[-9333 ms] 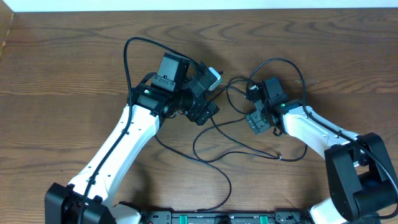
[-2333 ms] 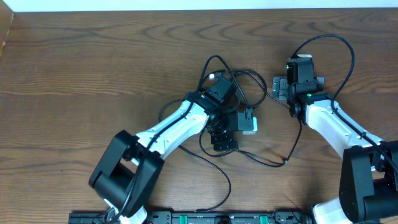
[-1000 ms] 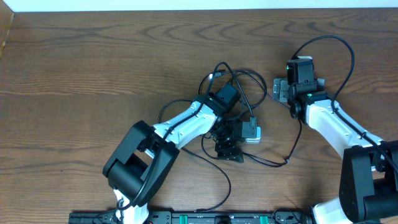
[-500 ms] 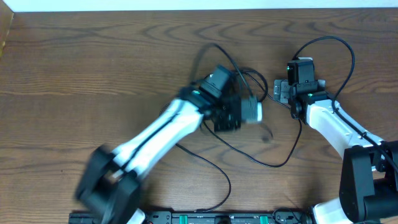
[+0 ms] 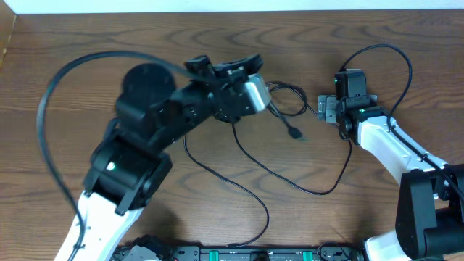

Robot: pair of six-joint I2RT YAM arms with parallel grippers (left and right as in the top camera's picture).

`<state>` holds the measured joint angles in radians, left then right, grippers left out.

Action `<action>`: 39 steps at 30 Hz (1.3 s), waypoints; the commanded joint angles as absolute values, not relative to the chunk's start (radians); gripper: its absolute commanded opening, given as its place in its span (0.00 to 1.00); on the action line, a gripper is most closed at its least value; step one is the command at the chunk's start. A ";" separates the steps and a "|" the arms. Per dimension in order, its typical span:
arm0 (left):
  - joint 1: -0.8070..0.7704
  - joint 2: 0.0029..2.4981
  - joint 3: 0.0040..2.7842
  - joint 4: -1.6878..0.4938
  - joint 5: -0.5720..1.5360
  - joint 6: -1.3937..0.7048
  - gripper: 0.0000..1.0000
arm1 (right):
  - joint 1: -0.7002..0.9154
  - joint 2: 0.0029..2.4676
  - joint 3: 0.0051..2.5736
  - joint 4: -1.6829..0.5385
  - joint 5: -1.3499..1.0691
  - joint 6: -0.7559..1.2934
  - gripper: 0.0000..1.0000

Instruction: Untangle cables

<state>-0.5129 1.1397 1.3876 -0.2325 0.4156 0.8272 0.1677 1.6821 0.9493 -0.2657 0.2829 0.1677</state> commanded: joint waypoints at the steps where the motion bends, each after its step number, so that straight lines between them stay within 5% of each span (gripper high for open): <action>1: -0.509 1.107 1.387 -0.171 0.407 0.779 0.08 | 0.163 1.668 0.967 -0.282 0.274 0.159 0.99; 21: -0.509 1.067 1.568 -0.065 0.301 0.772 0.07 | 0.165 1.668 0.967 -0.241 0.028 0.141 0.93; 39: -0.509 1.087 1.568 -0.426 -0.098 0.849 0.07 | 0.170 1.494 0.969 -0.202 -0.185 0.155 0.63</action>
